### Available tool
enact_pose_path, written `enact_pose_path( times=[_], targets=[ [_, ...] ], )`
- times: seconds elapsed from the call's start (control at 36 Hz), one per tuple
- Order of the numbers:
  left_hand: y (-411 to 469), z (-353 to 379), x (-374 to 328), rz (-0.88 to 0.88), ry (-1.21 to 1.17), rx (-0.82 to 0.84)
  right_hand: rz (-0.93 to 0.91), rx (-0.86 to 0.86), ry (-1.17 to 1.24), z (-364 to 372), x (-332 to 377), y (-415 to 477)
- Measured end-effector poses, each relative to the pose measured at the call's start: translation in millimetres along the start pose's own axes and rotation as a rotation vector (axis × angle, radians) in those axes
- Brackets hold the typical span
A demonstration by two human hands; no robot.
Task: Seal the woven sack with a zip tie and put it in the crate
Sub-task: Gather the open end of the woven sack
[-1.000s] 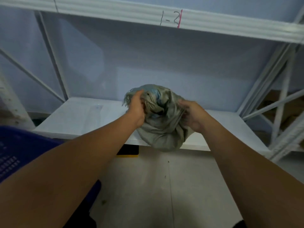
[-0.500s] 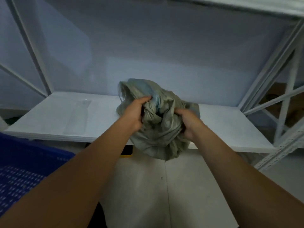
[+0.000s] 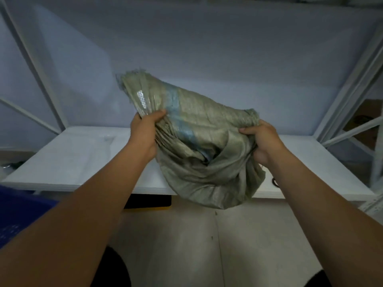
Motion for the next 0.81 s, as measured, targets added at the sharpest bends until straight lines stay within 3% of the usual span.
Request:
enact_pose_path(
  times=[0.06, 0.14, 0.28, 0.39, 0.53, 0.69, 0.81],
  targets=[
    [-17.3, -1.1, 5.0, -0.14, -0.057, 0.095, 0.178, 0.099, -0.044, -5.9, -3.0, -9.1],
    [-32.8, -8.1, 19.6, -0.312, -0.058, 0.164, 0.287, 0.283, -0.138, -15.6, -2.5, -20.1],
    [-37.3, -9.6, 38.2, -0.339, 0.129, 0.092, 0.39, 0.352, -0.213, -15.5, -2.4, -35.7],
    [-39.1, -10.3, 65.7, -0.368, 0.263, 0.059, 0.33, 0.232, -0.31, -5.7, 2.2, -26.9],
    [-28.9, -33.8, 107.5, -0.351, 0.375, -0.031, 0.013, -0.107, -0.25, -6.8, 6.7, 11.8],
    [19.3, -17.3, 97.5, -0.264, 0.147, -0.061, 0.002, -0.074, -0.227, 0.3, -17.2, 36.4],
    [39.0, -1.5, 89.7, -0.221, 0.128, 0.032, 0.069, -0.068, -0.245, 5.0, -15.6, 45.7]
  ],
)
Point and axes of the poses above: each hand's wrist, its own y-axis towards the middle knuckle, its own z-axis out of the palm, x = y × z, the point moved 3 cm from there along y, towards the middle knuckle, and after that the axes turned 3 degrees about y, right-handed, at the moved point
